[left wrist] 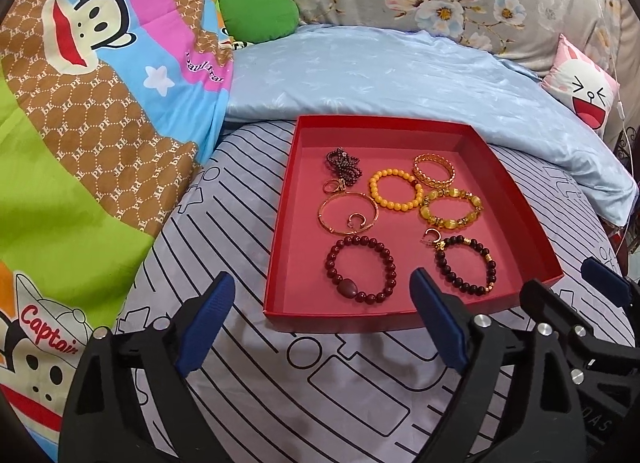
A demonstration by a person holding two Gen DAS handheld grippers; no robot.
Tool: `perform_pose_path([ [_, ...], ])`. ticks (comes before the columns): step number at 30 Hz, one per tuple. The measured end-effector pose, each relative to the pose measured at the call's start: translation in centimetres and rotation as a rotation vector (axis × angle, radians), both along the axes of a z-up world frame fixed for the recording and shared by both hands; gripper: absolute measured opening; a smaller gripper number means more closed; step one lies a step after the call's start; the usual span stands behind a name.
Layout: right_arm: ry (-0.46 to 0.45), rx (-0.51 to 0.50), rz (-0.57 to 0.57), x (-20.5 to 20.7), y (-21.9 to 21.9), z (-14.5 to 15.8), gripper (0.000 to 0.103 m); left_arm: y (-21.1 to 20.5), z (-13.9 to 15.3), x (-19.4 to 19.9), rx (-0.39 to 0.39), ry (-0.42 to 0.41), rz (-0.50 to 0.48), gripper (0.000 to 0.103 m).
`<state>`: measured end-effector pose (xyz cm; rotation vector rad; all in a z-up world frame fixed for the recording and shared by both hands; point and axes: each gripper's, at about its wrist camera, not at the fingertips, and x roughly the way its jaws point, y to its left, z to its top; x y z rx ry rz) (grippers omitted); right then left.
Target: Organize jewelry
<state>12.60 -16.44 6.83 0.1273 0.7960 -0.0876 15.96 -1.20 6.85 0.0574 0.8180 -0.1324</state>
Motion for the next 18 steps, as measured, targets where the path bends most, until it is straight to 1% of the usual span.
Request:
perform_pose_path([
  [4, -0.008, -0.019, -0.009, -0.39, 0.19, -0.08, 0.084, -0.21, -0.04, -0.17, 0.017, -0.005, -0.004, 0.086],
  [7, -0.01, -0.019, -0.024, -0.67, -0.02, -0.28, 0.087, -0.11, -0.13, -0.38, 0.014, -0.005, -0.001, 0.088],
  [8, -0.01, -0.018, -0.032, -0.71, -0.19, -0.31, 0.094, -0.06, -0.17, -0.44, 0.016, -0.005, 0.003, 0.089],
  [9, -0.013, -0.013, -0.035, -0.78, -0.34, -0.33, 0.097, 0.0, -0.21, -0.46, 0.014, -0.005, 0.006, 0.091],
  [10, -0.014, -0.004, -0.036, -0.83, -0.5, -0.39, 0.097, 0.07, -0.26, -0.47, 0.009, -0.003, 0.007, 0.093],
  [12, 0.004, 0.011, -0.032, -0.73, -0.62, -0.58, 0.097, 0.07, -0.32, -0.54, 0.009, -0.006, 0.011, 0.094],
  [18, 0.001, -0.014, -0.025, -0.86, -0.46, -0.83, 0.097, -0.1, -0.71, -0.59, 0.031, 0.004, 0.009, 0.096],
])
